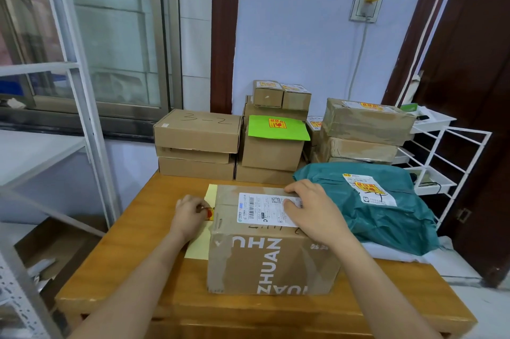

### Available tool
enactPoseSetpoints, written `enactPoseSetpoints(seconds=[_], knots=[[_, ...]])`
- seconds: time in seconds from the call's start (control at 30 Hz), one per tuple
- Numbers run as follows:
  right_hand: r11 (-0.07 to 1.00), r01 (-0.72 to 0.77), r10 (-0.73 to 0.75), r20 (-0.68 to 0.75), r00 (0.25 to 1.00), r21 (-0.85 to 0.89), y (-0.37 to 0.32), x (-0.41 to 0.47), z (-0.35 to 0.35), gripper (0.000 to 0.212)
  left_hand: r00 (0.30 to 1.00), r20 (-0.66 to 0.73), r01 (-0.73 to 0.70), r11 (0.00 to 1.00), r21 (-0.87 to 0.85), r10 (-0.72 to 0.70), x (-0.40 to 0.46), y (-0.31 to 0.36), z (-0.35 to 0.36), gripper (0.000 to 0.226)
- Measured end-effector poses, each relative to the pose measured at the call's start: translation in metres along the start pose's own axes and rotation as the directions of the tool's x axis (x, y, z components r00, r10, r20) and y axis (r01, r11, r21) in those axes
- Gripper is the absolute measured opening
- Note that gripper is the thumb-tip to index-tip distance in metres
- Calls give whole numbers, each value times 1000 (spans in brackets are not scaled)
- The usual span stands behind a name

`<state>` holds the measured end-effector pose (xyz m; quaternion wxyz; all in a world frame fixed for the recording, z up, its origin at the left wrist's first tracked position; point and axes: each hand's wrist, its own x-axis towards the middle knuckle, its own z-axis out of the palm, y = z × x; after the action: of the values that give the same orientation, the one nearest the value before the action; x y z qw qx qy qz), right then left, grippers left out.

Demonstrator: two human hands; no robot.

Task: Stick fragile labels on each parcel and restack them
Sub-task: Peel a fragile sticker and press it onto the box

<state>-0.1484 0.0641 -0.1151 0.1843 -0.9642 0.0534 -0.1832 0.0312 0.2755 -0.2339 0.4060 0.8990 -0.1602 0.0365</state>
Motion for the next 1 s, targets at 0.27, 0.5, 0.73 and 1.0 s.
enactPoseSetpoints(seconds=[0.27,0.5,0.73,1.0], knots=[[1000,-2,2,7,1000,-4,-1,0,0,33,937,-223,134,867,-480,-268,-10,13,-9,12],[1000,-10,10,8,1000,-3,0,-1,0,35,855,-376,10,737,-676,-357,-22,51,-35,12],[1000,-9,8,19,1000,26,1,-2,-2,35,879,-457,-211,748,-629,-136,-62,125,-57,25],[721,-155,178,35,983,675,2,-4,-18,24,952,-66,-306,914,-266,299,-76,182,-44,27]])
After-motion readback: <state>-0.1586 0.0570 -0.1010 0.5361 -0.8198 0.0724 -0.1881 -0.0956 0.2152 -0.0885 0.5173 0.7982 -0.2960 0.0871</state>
